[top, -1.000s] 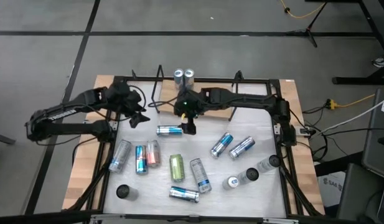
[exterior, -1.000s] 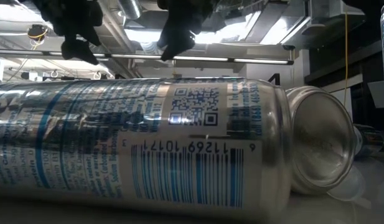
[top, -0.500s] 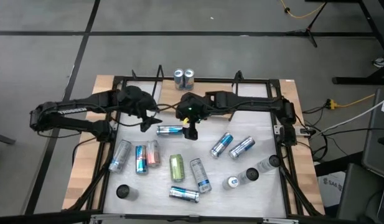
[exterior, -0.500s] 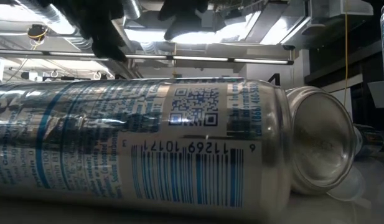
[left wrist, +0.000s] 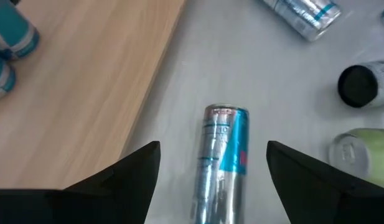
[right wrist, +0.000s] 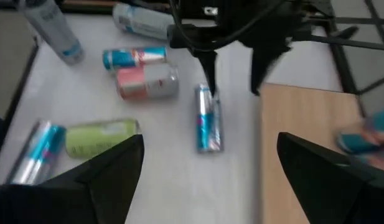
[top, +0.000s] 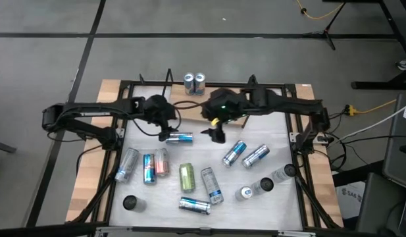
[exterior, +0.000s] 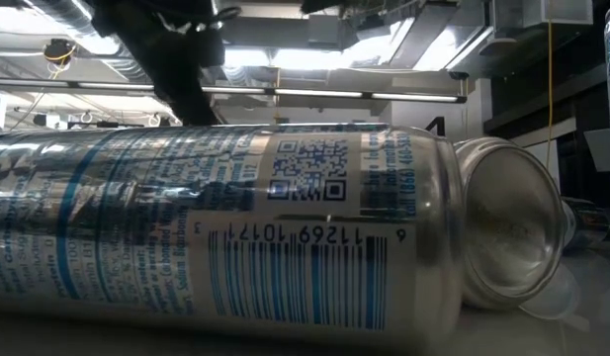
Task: Place canned beverage on shelf
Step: Put the blue soda can on the shelf
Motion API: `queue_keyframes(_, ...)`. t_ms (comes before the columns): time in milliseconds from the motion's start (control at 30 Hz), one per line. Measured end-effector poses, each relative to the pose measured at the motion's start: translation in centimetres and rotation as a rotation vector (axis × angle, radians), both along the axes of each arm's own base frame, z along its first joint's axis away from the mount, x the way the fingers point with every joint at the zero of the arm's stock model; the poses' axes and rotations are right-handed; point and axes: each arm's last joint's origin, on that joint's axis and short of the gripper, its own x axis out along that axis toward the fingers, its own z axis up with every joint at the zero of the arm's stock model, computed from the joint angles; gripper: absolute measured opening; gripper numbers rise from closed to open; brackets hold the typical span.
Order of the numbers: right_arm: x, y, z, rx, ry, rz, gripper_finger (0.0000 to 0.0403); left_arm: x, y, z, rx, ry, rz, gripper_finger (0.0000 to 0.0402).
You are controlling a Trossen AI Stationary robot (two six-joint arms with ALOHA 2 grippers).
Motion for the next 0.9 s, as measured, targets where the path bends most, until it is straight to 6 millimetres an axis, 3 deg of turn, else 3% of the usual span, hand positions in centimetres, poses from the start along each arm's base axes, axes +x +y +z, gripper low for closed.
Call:
queue_keyframes(200,-3.6,-0.4,1.5,-0.032,0.086,-0.029,0.0358,1.1,0.3,-1.7,0.027,0.071,-0.040,0.0284)
queue_keyframes(367,-4.8,-0.3,1.8,-0.026,0.094,-0.019,0.0358,1.4,0.4,-2.4,0.047,0.112,-0.070,0.0284)
queue_keyframes(900,-3.9,-0.1,-5.6,0.017,0.105,0.016,0.0358,2.7,-1.0,-5.1,-0.043,0.224,-0.173,0.0284)
